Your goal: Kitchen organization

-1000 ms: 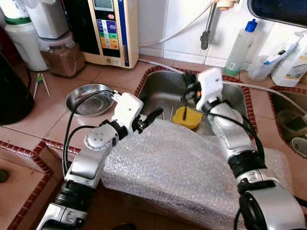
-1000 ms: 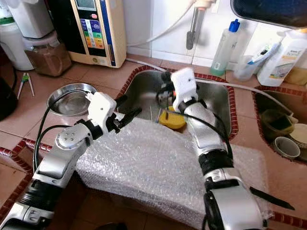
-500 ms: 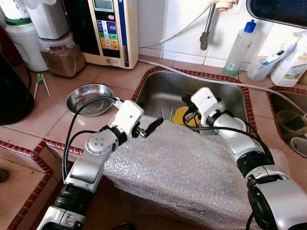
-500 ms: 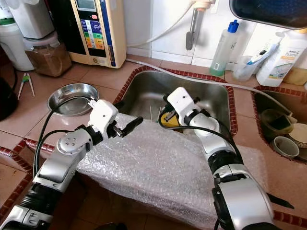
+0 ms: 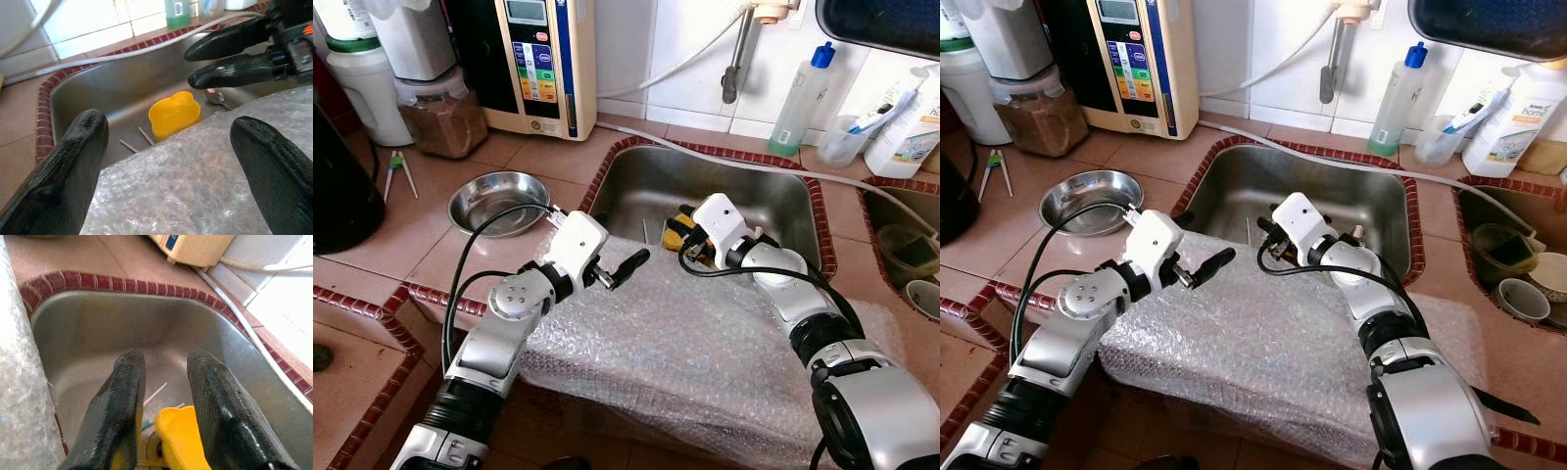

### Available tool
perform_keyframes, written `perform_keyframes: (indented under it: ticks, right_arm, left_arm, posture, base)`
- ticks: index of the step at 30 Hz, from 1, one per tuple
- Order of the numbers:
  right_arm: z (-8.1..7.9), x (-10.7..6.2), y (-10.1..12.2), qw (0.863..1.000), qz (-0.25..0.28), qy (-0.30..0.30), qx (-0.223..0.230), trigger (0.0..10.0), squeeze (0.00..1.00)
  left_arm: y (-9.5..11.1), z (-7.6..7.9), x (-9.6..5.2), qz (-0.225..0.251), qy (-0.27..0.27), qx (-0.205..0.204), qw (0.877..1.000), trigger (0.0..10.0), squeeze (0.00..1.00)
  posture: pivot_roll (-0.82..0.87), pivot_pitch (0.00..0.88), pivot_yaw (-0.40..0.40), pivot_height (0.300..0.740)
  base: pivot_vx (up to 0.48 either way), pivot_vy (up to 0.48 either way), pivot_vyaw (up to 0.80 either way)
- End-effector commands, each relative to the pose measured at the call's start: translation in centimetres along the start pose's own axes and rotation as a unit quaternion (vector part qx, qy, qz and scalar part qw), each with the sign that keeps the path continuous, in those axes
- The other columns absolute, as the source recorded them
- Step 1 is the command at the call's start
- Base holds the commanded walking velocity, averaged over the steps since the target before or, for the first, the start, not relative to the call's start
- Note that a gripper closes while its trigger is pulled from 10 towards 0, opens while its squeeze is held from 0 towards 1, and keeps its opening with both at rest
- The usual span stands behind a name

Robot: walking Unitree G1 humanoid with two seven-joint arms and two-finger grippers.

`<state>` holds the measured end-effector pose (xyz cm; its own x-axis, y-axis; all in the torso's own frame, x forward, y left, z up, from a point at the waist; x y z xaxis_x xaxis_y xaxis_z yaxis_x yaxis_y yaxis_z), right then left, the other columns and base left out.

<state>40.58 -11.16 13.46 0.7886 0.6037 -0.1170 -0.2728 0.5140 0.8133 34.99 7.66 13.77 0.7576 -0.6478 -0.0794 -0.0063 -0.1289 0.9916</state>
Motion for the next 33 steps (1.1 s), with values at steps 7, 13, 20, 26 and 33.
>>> perform_keyframes:
  ticks: [7, 13, 20, 26, 33]
  right_arm:
    - [1.1, 0.4, 3.2, 0.993, 0.087, 0.011, 0.074, 10.0, 1.00]
    - [-0.2, 0.3, 8.0, 0.971, 0.196, 0.049, 0.129, 10.0, 1.00]
    - [-5.3, -1.6, 11.1, 0.950, 0.251, 0.098, 0.158, 10.0, 1.00]
    - [-6.6, -2.4, 11.3, 0.946, 0.238, 0.086, 0.204, 10.0, 1.00]
    - [-8.8, -2.8, 12.3, 0.938, 0.233, 0.116, 0.227, 10.0, 1.00]
  left_arm:
    - [1.0, -2.6, 0.1, 0.030, 0.090, -0.001, 0.996, 10.0, 0.46]
    - [2.6, -6.0, -0.2, 0.073, 0.203, -0.033, 0.976, 10.0, 0.00]
    - [3.1, -10.7, -2.1, 0.095, 0.343, -0.093, 0.930, 10.0, 1.00]
    - [2.3, -13.8, -4.5, 0.097, 0.440, -0.130, 0.883, 10.0, 1.00]
    - [0.6, -15.9, -5.6, 0.064, 0.496, -0.202, 0.842, 10.0, 0.00]
  posture:
    - [0.00, 0.010, 0.011, 0.740]
    - [-0.01, 0.008, 0.025, 0.740]
    - [-0.01, 0.024, 0.040, 0.740]
    - [-0.02, 0.034, 0.049, 0.740]
    - [-0.03, 0.034, 0.041, 0.740]
  base:
    - [0.000, 0.000, 0.00]
    - [0.000, 0.000, 0.00]
    - [0.000, 0.000, 0.00]
    - [0.000, 0.000, 0.00]
    - [0.000, 0.000, 0.00]
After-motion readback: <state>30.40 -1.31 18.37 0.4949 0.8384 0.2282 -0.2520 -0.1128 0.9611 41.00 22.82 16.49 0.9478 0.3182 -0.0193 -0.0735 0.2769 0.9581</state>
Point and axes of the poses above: a point about 5 cm out from each wrist's last joint towards the gripper, its own x axis pointing out of the wrist towards the gripper, its own y axis along the axis of the wrist's last joint, z = x × y, the point moved 4 cm from there along x, pointing out of the wrist towards the gripper, and after that the axes turned 9 degrees about -x, right-handed, at the moved point
